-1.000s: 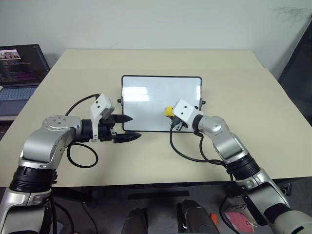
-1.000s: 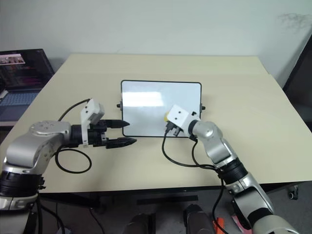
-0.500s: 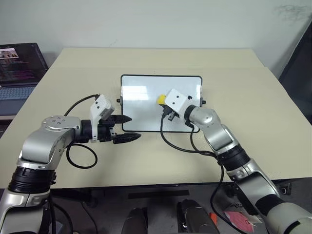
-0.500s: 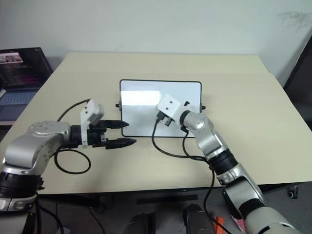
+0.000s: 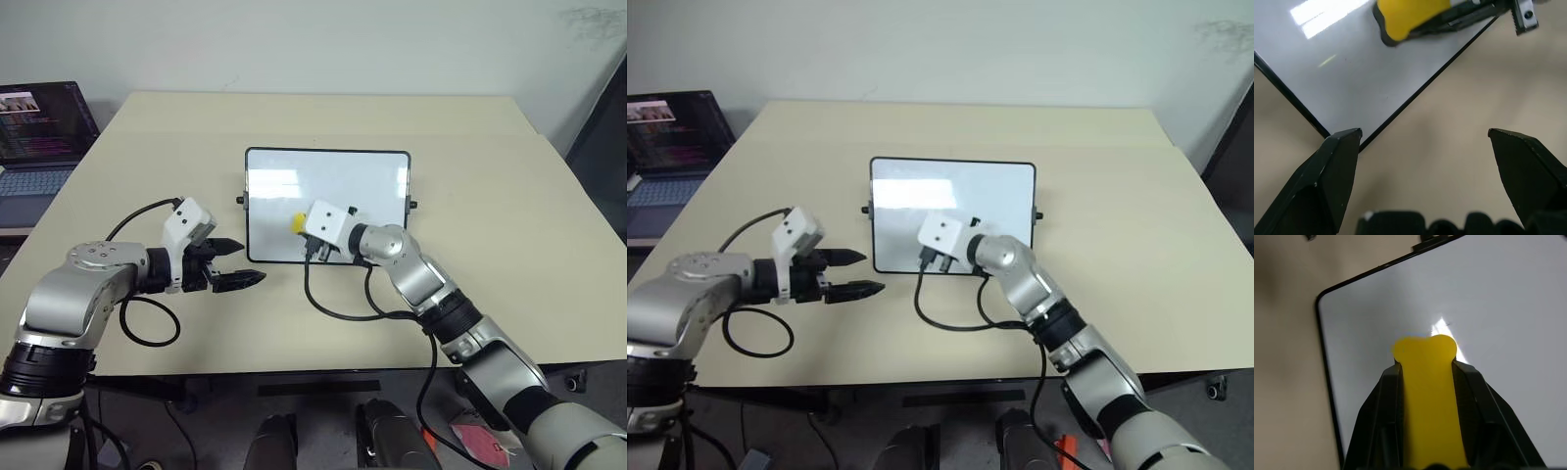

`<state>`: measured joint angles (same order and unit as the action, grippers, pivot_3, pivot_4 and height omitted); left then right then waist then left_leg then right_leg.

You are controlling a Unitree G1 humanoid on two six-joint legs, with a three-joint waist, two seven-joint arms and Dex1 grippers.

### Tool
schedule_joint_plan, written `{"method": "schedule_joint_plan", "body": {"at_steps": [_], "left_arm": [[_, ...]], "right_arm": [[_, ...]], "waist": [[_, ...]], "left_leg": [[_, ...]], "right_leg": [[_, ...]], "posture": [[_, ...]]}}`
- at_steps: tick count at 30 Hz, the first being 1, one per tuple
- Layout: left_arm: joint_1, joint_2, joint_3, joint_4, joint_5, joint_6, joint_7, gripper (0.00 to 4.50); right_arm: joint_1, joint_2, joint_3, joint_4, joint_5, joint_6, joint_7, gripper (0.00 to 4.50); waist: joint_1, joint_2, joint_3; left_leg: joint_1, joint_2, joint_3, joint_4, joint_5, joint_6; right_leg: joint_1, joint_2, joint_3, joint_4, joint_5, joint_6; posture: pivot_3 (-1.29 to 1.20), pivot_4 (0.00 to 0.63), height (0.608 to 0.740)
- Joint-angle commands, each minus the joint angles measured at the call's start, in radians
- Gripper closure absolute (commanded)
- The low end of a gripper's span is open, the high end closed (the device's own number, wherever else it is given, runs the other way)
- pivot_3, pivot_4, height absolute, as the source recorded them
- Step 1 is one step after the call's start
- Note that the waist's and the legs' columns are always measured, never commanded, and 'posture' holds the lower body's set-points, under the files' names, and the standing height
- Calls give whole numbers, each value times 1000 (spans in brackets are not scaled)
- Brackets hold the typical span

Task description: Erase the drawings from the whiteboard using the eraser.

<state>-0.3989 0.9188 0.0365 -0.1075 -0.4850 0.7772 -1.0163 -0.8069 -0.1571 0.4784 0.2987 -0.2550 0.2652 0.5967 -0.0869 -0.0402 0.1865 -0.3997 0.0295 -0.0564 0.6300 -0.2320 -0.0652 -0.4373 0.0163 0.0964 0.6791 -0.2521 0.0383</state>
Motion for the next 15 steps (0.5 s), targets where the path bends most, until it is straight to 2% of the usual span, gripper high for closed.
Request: {"method": "schedule_joint_plan", "body": {"at_steps": [1, 5, 8, 15], "left_arm": [[3, 26, 27, -18, 6, -19, -12, 0], [0, 29, 19, -10, 10, -27, -19, 0], [-6, 31, 10, 2, 17, -33, -29, 0], [-9, 32, -5, 23, 39, -31, -37, 0]], "right_arm": [[51, -35, 26, -66, -19, 63, 57, 3410], [55, -35, 6, -142, -14, 80, 55, 3410], [-3, 1, -56, -174, 7, 58, -6, 3410], [-138, 76, -121, -65, 6, -12, -122, 3410]], "waist": [[1, 0, 0], [0, 0, 0], [0, 0, 0], [-3, 0, 0]], "left_leg": [[0, 0, 0, 0, 0, 0], [1, 0, 0, 2, 0, 0], [1, 0, 0, 2, 1, 0], [0, 1, 0, -1, 0, 0]], "right_leg": [[0, 0, 0, 0, 0, 0], [0, 0, 0, 1, 1, 0], [0, 0, 0, 1, 1, 0], [-2, 0, 0, 1, 1, -1]], "posture": [[0, 150, 740], [0, 150, 740], [0, 150, 740], [0, 150, 740]]}}
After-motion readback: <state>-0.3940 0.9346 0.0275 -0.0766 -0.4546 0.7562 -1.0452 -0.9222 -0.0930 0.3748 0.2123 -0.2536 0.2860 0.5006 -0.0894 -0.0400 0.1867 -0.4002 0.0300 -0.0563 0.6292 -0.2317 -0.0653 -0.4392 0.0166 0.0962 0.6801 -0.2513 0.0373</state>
